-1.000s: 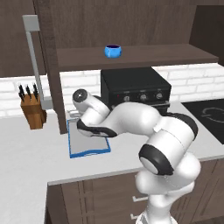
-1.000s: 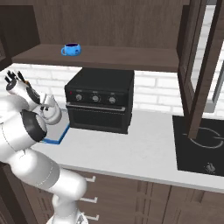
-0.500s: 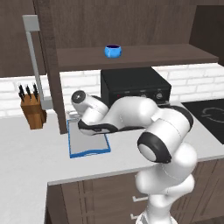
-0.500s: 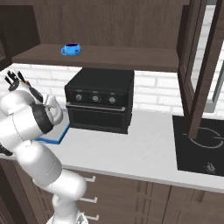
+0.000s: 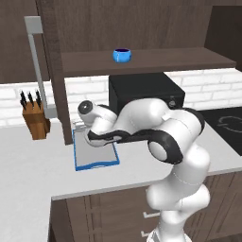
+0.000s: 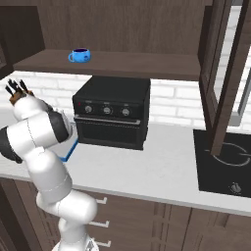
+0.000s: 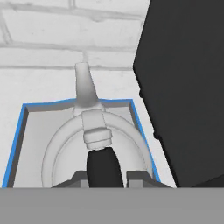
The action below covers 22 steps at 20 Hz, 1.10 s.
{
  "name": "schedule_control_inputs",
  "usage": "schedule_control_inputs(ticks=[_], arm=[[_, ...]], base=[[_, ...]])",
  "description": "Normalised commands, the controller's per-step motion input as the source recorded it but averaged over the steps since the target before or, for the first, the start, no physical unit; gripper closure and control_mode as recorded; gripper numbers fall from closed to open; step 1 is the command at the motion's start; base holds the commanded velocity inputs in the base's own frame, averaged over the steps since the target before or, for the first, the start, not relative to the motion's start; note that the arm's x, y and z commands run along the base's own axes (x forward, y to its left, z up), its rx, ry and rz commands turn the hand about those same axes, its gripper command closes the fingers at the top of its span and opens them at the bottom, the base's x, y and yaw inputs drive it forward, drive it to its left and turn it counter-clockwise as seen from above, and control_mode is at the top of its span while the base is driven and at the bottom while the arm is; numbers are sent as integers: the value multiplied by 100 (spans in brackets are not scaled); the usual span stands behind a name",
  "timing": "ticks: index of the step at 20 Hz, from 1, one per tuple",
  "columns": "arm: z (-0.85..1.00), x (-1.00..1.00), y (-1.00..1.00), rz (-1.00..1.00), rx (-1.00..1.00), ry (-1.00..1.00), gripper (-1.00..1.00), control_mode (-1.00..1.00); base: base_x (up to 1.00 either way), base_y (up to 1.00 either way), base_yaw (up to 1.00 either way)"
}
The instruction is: Pick the kettle from the counter and place it on the tray. Then pick the mug from the cabinet and place it on the tray. Then close the cabinet doors.
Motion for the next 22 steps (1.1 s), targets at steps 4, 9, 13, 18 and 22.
schedule_control_inputs(ticks=[4, 9, 13, 18, 22], arm=[[-12, 25, 0, 0, 0, -1, 100, -100], [-12, 21, 1, 0, 0, -2, 100, -100], [-27, 8, -4, 0, 0, 0, -100, -100], [-17, 3, -10, 0, 0, 0, -100, -100], [-13, 0, -7, 0, 0, -1, -100, -100]], base=[[0, 0, 0], [0, 0, 0], [0, 0, 0], [0, 0, 0], [0, 0, 0]])
